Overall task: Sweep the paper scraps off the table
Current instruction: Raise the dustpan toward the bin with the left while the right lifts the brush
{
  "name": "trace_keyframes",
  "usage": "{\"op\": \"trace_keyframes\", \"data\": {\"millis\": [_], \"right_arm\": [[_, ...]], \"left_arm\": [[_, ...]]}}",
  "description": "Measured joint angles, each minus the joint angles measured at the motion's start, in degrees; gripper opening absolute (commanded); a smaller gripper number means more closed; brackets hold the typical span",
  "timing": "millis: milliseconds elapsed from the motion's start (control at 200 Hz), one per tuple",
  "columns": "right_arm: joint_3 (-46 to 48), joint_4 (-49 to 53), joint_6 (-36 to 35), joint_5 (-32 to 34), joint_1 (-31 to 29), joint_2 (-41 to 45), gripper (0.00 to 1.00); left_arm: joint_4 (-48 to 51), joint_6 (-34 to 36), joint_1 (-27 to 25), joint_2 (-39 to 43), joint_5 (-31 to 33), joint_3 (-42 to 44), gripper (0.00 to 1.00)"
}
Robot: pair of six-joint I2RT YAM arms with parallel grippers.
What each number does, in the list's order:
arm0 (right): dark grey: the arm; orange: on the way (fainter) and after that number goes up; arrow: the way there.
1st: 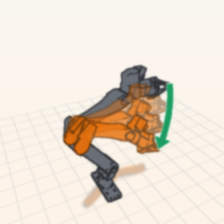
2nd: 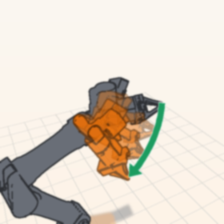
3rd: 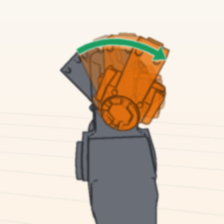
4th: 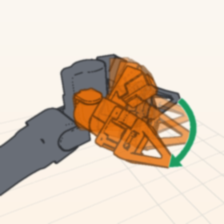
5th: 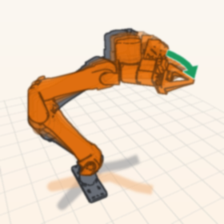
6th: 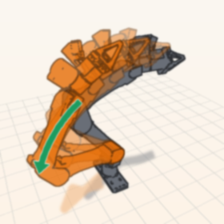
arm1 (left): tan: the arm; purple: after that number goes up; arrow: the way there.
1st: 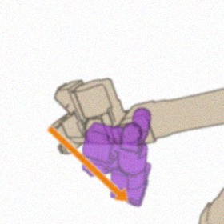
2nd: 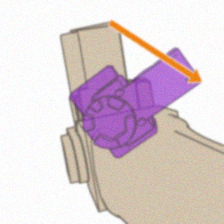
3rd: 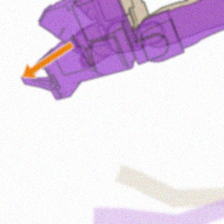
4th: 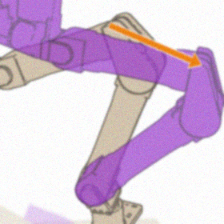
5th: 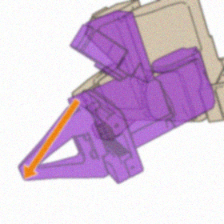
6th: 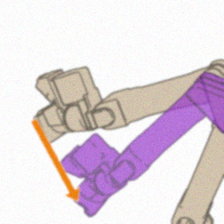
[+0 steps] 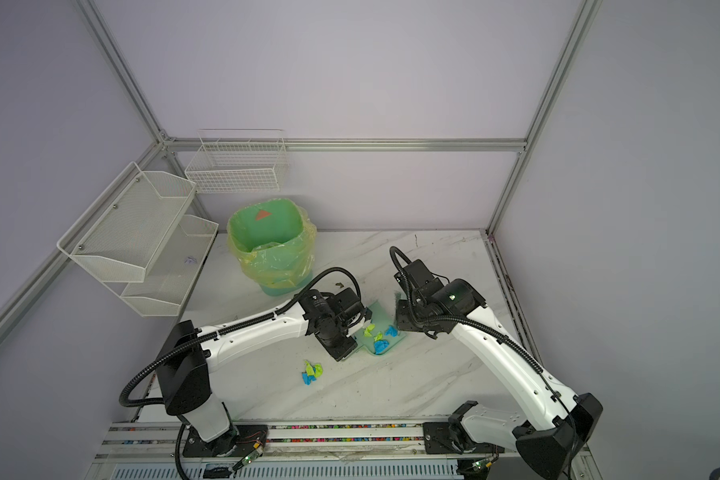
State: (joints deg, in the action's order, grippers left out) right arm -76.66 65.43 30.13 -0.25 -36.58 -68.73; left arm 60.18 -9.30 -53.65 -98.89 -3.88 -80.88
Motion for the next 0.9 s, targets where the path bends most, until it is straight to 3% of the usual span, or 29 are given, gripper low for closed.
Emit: {"op": "trace_keyframes", "data": {"millis": [200,450,685,900], "right_arm": [[-3.15,-3.78,-0.42,-6.16,-0.13,1.66,0.00],[-11.87,-3.15,0.04,-1.95,-0.11,-0.70,0.00],[-22.62,-4.37,-0.92,4.92,-0.11,-5.22,0.00],[-26.97,-5.51,-2.40,9.07,-0.04,-7.76,0.00]], "left_arm": [[-0.37,-0.09,1.05,-0.66,-0.20,-0.02,0.00],[2.64,0.48,6.25,-0.66,0.24,-2.12,0.00],[9.97,1.42,9.35,-0.66,4.37,-17.18,0.00],[15.37,1.99,9.77,-0.66,8.90,-29.22,0.00]]}}
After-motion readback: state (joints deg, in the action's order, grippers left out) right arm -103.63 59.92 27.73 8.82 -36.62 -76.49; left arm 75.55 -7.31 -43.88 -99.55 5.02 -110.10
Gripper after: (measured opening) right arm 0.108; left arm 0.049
